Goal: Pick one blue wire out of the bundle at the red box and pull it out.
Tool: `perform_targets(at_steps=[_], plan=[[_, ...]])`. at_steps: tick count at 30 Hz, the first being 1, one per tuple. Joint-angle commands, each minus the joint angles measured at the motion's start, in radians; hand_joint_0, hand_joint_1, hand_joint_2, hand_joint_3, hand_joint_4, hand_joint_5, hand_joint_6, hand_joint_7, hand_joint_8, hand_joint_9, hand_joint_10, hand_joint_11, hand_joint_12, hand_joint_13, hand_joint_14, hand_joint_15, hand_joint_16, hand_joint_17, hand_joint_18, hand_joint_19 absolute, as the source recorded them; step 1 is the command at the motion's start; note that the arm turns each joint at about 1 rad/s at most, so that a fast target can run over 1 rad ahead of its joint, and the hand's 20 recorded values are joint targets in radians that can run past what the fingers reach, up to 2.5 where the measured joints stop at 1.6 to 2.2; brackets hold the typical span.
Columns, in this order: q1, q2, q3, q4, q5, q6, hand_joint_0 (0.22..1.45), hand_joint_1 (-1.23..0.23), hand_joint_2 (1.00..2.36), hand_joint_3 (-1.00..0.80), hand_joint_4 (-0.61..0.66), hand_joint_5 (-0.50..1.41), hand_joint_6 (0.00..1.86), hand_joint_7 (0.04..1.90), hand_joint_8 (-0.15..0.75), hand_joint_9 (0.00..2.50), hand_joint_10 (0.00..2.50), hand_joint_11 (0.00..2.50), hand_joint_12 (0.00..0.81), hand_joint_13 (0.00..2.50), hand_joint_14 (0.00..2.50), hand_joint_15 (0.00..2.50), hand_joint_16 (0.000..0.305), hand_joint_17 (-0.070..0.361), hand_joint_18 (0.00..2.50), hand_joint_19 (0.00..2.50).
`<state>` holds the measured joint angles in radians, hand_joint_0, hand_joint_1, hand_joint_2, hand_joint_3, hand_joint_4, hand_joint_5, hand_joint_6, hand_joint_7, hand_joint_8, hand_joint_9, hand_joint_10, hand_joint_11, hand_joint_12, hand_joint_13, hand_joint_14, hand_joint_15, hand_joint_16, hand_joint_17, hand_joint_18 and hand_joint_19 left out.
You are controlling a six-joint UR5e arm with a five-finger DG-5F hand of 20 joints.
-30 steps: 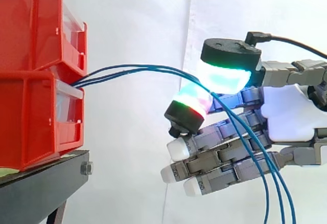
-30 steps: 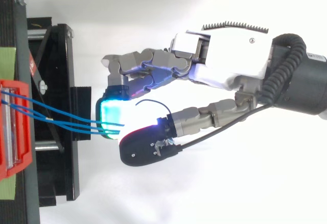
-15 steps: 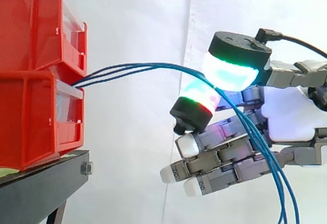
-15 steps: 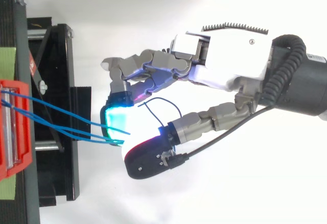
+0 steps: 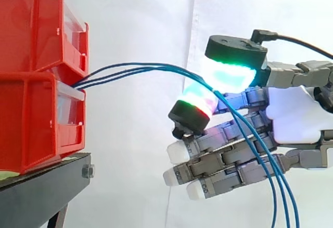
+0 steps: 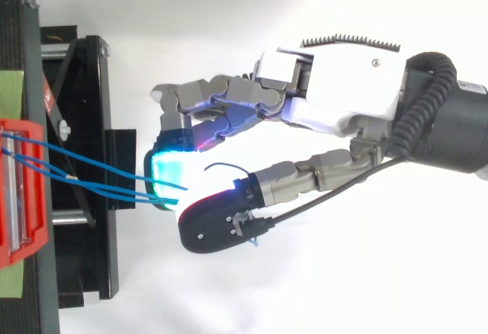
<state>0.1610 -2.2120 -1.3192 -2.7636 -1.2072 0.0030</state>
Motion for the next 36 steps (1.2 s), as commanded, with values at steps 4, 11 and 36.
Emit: perform_targets(at_steps=[4,11,36], plan=[[-0.001,0.000,0.000,0.002,0.000,-0.001,0.63,-0.71,1.03,-0.20,0.28,-0.11,0.61,1.25,0.243,0.63,0.02,0.60,0.376,0.00,0.00,0.00,0.056,0.127,0.00,0.27],[0.000,0.000,0.000,0.002,0.000,-0.003,0.63,-0.85,1.02,-0.16,0.38,-0.09,0.55,1.32,0.231,0.65,0.01,0.36,0.378,0.00,0.00,0.00,0.058,0.132,0.00,0.26],[0.000,0.000,0.000,0.002,0.000,-0.006,0.52,-0.59,1.03,-0.15,0.24,-0.07,0.62,1.32,0.227,0.78,0.02,0.55,0.381,0.00,0.00,0.00,0.057,0.128,0.00,0.27]])
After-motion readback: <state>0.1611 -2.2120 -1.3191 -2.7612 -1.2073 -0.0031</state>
